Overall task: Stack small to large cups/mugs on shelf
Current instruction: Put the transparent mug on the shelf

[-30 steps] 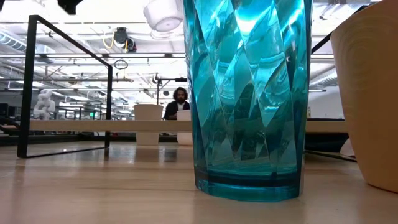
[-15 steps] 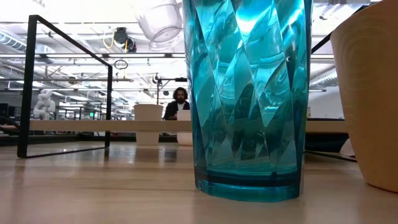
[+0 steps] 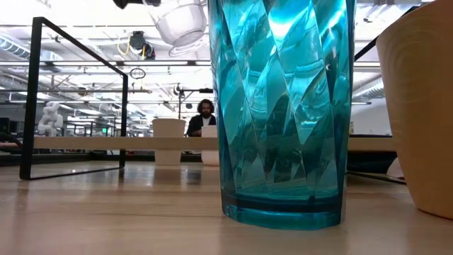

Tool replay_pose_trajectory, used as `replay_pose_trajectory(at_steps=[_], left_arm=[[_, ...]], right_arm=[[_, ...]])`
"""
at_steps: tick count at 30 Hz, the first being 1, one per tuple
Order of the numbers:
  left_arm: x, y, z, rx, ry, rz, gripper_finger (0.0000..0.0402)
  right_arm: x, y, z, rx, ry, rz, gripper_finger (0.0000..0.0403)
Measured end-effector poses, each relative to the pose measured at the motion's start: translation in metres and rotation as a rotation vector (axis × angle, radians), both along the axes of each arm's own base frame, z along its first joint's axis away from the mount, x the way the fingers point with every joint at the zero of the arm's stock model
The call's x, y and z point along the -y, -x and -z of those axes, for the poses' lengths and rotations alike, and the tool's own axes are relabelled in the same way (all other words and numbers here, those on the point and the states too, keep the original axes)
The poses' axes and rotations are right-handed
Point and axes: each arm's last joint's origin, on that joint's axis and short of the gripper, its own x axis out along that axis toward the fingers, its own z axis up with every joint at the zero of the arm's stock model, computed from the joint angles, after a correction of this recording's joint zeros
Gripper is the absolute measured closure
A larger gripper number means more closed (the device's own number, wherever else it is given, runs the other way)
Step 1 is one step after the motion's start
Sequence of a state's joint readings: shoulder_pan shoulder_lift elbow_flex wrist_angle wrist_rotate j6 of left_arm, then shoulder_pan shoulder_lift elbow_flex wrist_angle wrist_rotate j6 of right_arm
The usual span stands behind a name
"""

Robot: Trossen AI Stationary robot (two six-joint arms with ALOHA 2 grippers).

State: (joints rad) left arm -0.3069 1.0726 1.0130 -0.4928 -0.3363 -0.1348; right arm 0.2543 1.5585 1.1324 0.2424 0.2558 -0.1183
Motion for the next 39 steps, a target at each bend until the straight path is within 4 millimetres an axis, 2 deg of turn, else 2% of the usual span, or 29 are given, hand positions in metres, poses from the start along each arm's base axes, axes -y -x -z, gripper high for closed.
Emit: replay_pose_trajectory(at_steps=[17,22,28,35,39], left_arm=[[-0.012,-0.035,0.027,-0.115,0.041,0.018,0.0145],[-0.014,-0.040,0.027,-0.092,0.023,0.024,0.0164],[-0.014,-0.040,0.026,-0.082,0.003,0.036,0.0235],[-0.017,-0.041,0.025,-0.074,-0.030,0.010,0.0383],[-0.020,-0.042,0.024,-0.063,-0.043,0.009,0.0395]], right_arm=[[0.000,0.000,0.000,-0.005,-0.003,-0.024,0.0394],[0.000,0.000,0.000,-0.003,-0.002,-0.024,0.0394],[-0.001,0.000,0.000,0.003,0.004,-0.026,0.0394],[-0.001,-0.001,-0.002,0.019,0.013,-0.029,0.0394],[-0.001,-0.001,-0.002,0.023,0.014,-0.030,0.0394]])
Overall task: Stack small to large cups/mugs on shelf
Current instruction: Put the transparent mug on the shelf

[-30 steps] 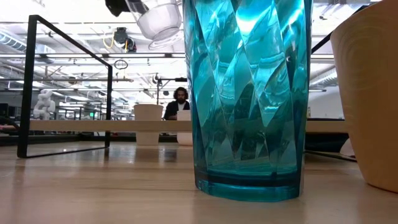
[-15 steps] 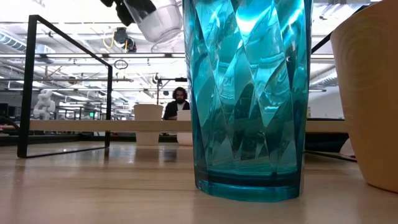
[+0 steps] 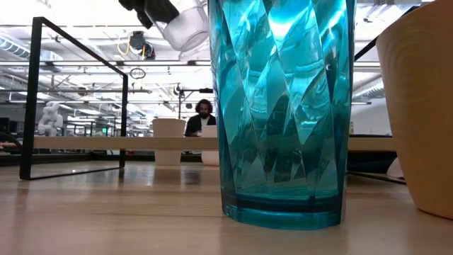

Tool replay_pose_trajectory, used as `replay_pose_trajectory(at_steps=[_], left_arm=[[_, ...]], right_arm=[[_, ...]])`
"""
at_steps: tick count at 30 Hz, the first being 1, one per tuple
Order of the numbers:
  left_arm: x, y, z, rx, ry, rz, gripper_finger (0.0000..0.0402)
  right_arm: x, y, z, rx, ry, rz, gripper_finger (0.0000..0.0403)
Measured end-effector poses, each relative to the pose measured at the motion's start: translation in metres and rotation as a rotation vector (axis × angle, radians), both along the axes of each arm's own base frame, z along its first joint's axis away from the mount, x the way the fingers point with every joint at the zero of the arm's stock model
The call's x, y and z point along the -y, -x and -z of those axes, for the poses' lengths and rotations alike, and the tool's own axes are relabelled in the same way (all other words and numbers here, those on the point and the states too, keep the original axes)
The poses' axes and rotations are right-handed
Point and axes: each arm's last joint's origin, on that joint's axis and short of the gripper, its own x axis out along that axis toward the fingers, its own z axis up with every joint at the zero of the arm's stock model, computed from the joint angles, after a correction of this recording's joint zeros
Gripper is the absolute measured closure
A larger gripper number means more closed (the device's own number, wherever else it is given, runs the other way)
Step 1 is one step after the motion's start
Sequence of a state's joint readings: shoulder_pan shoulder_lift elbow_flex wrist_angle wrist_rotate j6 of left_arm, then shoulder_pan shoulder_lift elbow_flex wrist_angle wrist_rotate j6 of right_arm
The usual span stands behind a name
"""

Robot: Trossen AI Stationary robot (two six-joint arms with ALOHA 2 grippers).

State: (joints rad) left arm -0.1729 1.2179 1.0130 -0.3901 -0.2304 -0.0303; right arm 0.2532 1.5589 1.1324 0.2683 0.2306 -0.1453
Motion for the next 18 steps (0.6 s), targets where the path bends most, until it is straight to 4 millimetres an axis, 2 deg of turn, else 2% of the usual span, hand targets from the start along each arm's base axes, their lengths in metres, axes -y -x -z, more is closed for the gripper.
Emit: replay_pose_trajectory(at_steps=[7,14,18], left_arm=[[-0.0019,-0.0007,-0.0001,0.002,0.016,0.017,0.0398],[-0.0015,-0.0002,0.0010,-0.009,0.021,0.032,0.0400],[-0.0014,-0.0002,0.0008,-0.008,0.024,0.033,0.0400]], right_arm=[[-0.0002,-0.0001,-0.0006,0.006,0.003,-0.003,0.0392],[-0.0012,-0.0002,-0.0018,0.018,0.001,-0.014,0.0331],[-0.0009,-0.0003,-0.0018,0.019,0.002,-0.010,0.0312]])
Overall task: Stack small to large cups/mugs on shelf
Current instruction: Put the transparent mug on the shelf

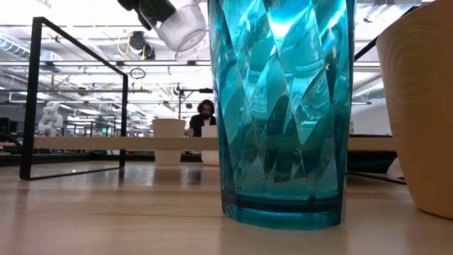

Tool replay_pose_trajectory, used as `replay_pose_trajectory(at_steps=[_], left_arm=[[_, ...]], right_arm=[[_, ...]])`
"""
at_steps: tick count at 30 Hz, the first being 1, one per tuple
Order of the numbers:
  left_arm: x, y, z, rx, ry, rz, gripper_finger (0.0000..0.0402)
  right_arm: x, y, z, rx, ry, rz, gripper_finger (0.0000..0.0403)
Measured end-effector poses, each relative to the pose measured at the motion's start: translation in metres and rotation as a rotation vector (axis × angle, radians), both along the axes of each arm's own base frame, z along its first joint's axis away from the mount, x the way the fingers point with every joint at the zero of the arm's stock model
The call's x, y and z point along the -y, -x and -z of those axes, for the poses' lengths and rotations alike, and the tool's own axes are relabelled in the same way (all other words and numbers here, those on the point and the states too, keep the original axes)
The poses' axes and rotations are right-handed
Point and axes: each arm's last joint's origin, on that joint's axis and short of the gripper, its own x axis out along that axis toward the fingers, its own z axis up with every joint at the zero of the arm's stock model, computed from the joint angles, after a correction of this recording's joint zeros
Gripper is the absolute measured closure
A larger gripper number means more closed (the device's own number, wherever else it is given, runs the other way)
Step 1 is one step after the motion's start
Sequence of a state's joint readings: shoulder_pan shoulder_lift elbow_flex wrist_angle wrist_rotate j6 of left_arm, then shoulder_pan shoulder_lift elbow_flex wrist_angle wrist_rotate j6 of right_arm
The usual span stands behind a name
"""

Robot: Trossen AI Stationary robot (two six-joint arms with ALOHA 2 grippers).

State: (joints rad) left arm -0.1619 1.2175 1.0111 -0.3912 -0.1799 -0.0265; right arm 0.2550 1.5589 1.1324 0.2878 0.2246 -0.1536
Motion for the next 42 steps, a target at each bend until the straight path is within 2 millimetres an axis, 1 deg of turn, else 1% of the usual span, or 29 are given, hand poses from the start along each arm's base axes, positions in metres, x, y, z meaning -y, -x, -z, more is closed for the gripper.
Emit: replay_pose_trajectory(at_steps=[4,7,12,16,19,23,26,29,31,33,38,40,42], left_arm=[[-0.001,0.000,0.000,0.000,-0.011,-0.020,0.0401],[-0.005,0.000,0.001,-0.003,-0.004,-0.054,0.0401],[-0.015,0.001,0.003,-0.037,0.002,-0.118,0.0401],[-0.024,0.003,0.006,-0.077,0.007,-0.151,0.0401],[-0.032,0.005,0.010,-0.125,0.010,-0.174,0.0401],[-0.043,0.009,0.014,-0.182,0.009,-0.210,0.0401],[-0.052,0.010,0.015,-0.203,0.036,-0.200,0.0401],[-0.059,0.011,0.017,-0.225,0.086,-0.163,0.0401],[-0.062,0.010,0.021,-0.262,0.111,-0.152,0.0401],[-0.064,0.011,0.025,-0.346,0.114,-0.165,0.0401],[-0.065,-0.002,0.022,-0.471,0.102,-0.160,0.0401],[-0.066,-0.011,0.017,-0.464,0.079,-0.137,0.0401],[-0.069,-0.014,0.018,-0.526,0.043,-0.136,0.0401]], right_arm=[[0.001,0.000,0.000,0.004,0.029,0.014,0.0304],[0.004,0.004,-0.007,0.022,0.119,0.080,0.0302],[0.011,0.025,-0.040,0.102,0.250,0.221,0.0301],[0.014,0.048,-0.063,0.139,0.253,0.243,0.0301],[0.015,0.063,-0.075,0.146,0.243,0.236,0.0301],[0.015,0.073,-0.077,0.120,0.225,0.227,0.0301],[0.016,0.074,-0.075,0.095,0.234,0.226,0.0301],[0.017,0.074,-0.073,0.071,0.255,0.261,0.0301],[0.018,0.074,-0.072,0.056,0.271,0.291,0.0301],[0.018,0.075,-0.071,0.041,0.282,0.316,0.0300],[0.019,0.075,-0.070,0.031,0.294,0.318,0.0300],[0.019,0.075,-0.070,0.028,0.294,0.317,0.0300],[0.019,0.075,-0.069,0.028,0.294,0.317,0.0300]])
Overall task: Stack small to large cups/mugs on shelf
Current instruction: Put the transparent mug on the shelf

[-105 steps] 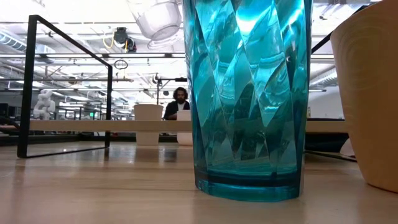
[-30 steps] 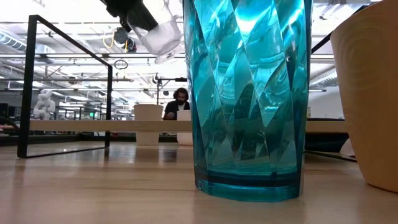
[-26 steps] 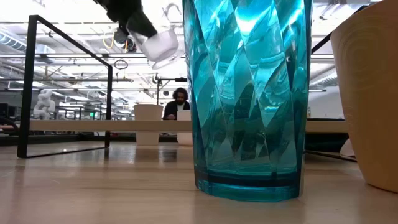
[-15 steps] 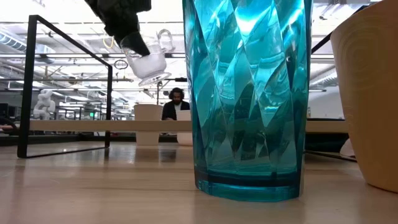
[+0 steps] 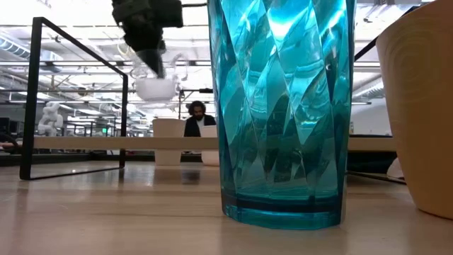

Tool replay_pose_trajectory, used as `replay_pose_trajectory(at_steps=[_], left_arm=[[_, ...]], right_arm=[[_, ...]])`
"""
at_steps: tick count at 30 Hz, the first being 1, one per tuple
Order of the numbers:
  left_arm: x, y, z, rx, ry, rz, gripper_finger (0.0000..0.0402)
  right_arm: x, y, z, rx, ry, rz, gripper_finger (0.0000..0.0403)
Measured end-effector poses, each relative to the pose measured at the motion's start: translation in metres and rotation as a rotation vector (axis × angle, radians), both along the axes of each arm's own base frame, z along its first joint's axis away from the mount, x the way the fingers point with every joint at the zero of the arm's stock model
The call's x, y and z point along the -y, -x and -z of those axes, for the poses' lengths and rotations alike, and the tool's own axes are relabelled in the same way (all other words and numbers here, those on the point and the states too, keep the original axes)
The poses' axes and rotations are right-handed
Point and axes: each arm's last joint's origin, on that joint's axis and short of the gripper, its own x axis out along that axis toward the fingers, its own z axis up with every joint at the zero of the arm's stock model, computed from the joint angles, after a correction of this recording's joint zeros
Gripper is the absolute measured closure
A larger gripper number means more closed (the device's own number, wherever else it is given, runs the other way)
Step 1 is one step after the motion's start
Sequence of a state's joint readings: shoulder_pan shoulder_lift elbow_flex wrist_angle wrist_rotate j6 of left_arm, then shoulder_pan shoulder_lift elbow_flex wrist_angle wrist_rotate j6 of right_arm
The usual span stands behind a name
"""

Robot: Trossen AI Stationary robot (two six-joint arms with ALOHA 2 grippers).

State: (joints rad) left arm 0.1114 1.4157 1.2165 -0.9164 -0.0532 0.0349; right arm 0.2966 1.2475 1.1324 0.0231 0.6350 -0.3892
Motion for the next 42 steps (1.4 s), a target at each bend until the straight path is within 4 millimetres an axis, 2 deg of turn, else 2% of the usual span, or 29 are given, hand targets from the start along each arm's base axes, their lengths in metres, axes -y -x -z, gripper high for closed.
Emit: replay_pose_trajectory(at_steps=[9,17,35,42], left_arm=[[-0.007,-0.012,0.017,-0.110,-0.032,0.054,0.0401],[-0.008,-0.014,0.022,-0.117,0.024,0.086,0.0401],[-0.014,-0.015,0.021,-0.090,0.028,0.145,0.0401],[-0.015,-0.023,0.033,-0.132,0.030,0.168,0.0401]], right_arm=[[-0.002,0.001,0.002,-0.018,0.005,-0.007,0.0300],[-0.002,0.001,0.003,-0.029,0.008,-0.007,0.0300],[-0.004,0.002,0.005,-0.052,0.006,-0.016,0.0300],[-0.004,0.002,0.005,-0.054,0.007,-0.016,0.0300]])
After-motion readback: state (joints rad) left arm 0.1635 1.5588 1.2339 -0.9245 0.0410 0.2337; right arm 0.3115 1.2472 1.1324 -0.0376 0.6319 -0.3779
